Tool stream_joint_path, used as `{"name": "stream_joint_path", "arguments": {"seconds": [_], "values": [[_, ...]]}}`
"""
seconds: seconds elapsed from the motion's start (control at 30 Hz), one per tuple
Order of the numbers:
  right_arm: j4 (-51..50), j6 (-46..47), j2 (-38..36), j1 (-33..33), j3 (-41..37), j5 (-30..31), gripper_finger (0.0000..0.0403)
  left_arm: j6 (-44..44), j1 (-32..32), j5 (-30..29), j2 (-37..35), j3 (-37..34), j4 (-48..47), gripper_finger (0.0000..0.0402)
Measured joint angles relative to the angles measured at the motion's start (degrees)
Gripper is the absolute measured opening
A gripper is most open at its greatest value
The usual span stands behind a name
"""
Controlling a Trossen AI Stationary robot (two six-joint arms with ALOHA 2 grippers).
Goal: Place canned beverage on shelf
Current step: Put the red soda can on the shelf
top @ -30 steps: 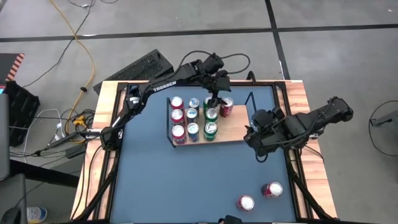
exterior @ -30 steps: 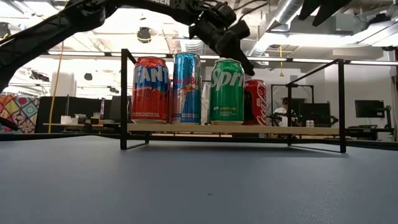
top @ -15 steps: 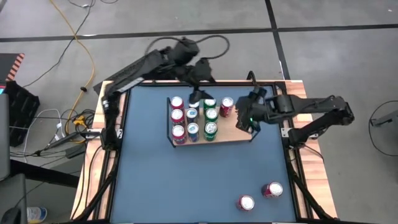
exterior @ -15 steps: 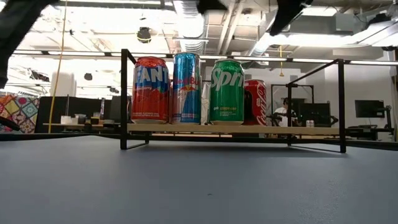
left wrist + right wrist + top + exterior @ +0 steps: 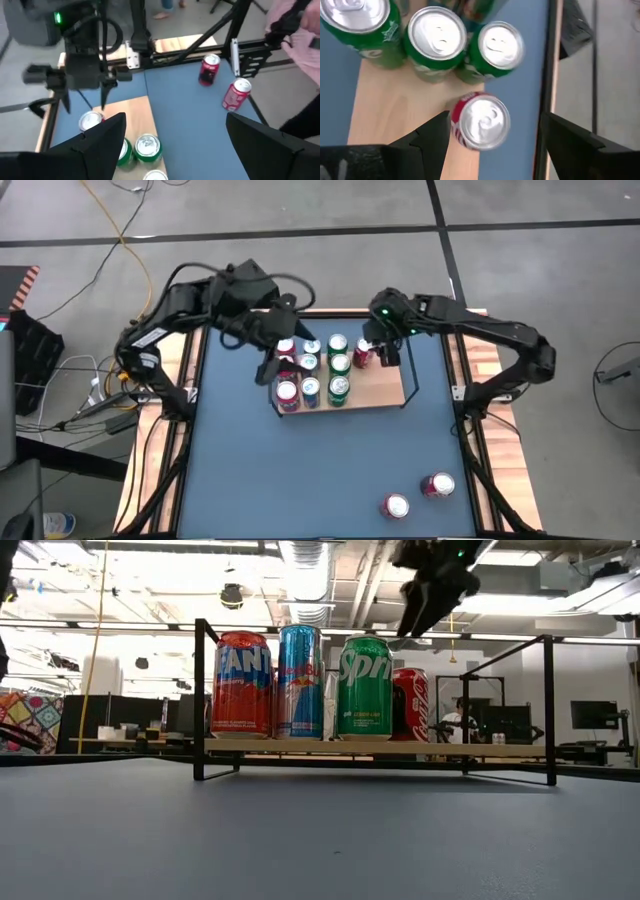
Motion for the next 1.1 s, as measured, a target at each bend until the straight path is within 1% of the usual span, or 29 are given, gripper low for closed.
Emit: {"name": "stream_joint_path", "arguments": {"seconds": [0.07, 0.2, 0.27, 0.37, 0.57, 0.73, 0.97, 1.1], "values": [[0.49, -1.89, 1.88, -0.34, 0.01, -1.56, 0.0294, -0.84, -2.23, -3.69, -0.69, -0.01, -0.99, 0.0329], [0.02, -5.62, 5.80, -0.25, -0.02, -1.89, 0.0294, -2.80, -5.87, -10.31, -1.28, -0.02, -2.60, 0.0329], [0.27, -6.27, 7.20, -0.13, 0.00, -1.81, 0.0294, -3.68, -7.02, -12.74, -1.30, -0.02, -2.84, 0.0329], [0.18, -6.24, 8.61, -0.71, 0.00, -0.06, 0.0294, -4.70, -8.44, -15.23, -1.30, -0.02, -3.52, 0.0329], [-0.45, -6.14, 9.33, -2.45, 0.00, 1.12, 0.0294, -6.13, -9.92, -17.49, -1.30, -0.02, -3.50, 0.0329], [-1.62, -4.10, 9.32, -2.64, 0.00, 1.22, 0.0294, -7.15, -10.12, -18.43, -1.29, -0.02, -3.48, 0.0329], [-3.84, 0.29, 9.86, -2.58, 0.08, 1.10, 0.0292, -7.92, -10.14, -18.40, -1.26, -0.02, -3.42, 0.0329], [-3.62, 5.46, 10.23, -2.46, 0.15, 1.54, 0.0290, -8.31, -10.14, -18.41, -1.26, -0.02, -3.39, 0.0329]]}}
